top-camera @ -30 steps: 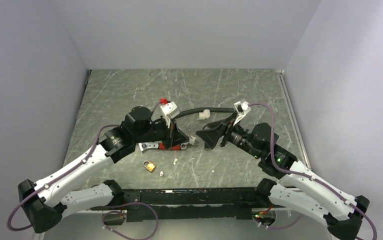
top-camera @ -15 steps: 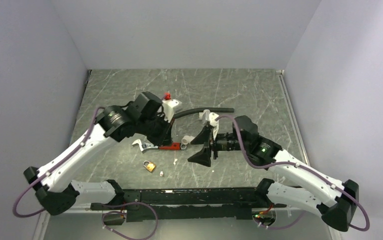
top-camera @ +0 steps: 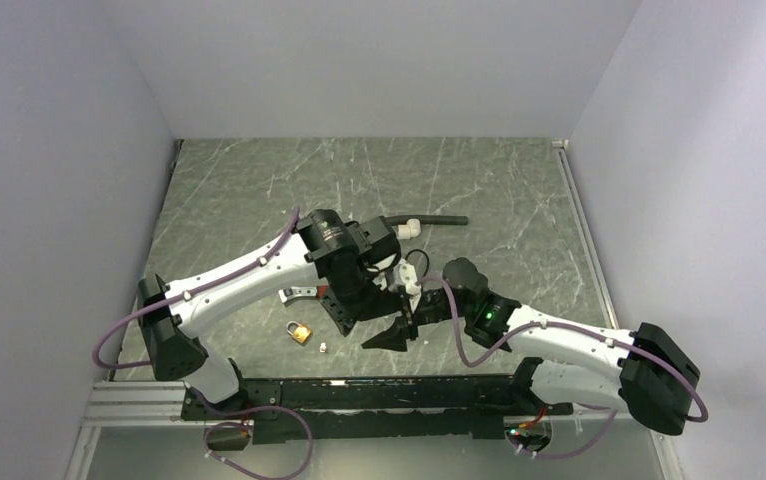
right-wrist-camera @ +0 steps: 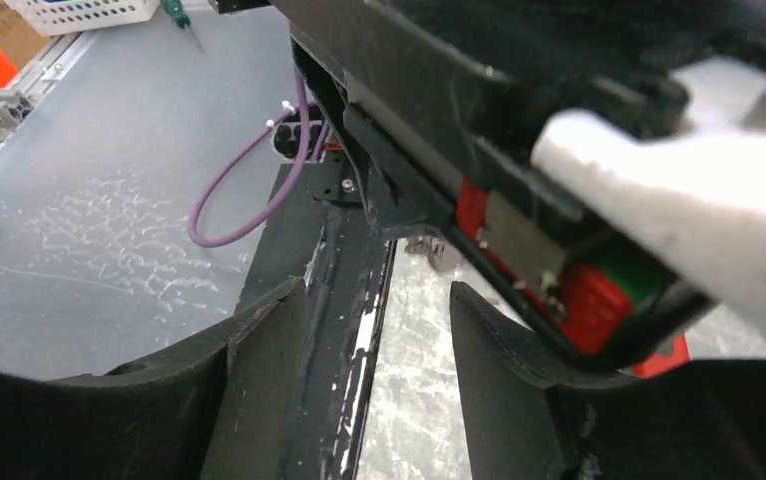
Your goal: Unlock with the key
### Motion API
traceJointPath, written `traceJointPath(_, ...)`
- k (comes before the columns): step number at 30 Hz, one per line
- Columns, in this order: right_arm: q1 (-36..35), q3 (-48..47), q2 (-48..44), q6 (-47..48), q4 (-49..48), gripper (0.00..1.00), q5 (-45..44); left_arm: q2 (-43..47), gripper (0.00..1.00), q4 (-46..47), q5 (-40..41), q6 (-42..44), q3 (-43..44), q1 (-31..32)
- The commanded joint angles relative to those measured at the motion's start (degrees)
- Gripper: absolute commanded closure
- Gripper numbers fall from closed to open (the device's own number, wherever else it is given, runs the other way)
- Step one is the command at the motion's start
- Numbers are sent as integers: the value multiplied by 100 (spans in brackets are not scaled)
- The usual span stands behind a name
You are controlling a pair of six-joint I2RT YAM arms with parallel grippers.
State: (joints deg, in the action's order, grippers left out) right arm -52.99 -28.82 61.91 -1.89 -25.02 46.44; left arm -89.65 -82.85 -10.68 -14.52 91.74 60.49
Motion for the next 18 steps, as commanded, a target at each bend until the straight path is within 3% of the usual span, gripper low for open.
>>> traceJointPath(1, -188, 243, -51, 22, -1098, 44, -602, 143, 100, -53, -387, 299, 253, 279)
traceJointPath(6, -497, 530, -327, -68, -1629, 50, -1520, 326, 100, -34, -428, 280, 389, 281)
traceJointPath(9, -698, 696, -370, -101, -1988, 60, -2056, 333, 100, -21, -449, 260, 411, 279)
traceJointPath(18, -1231, 366, -189, 136, -1523, 69, -2454, 202, 100, -48, -349, 319, 425, 279)
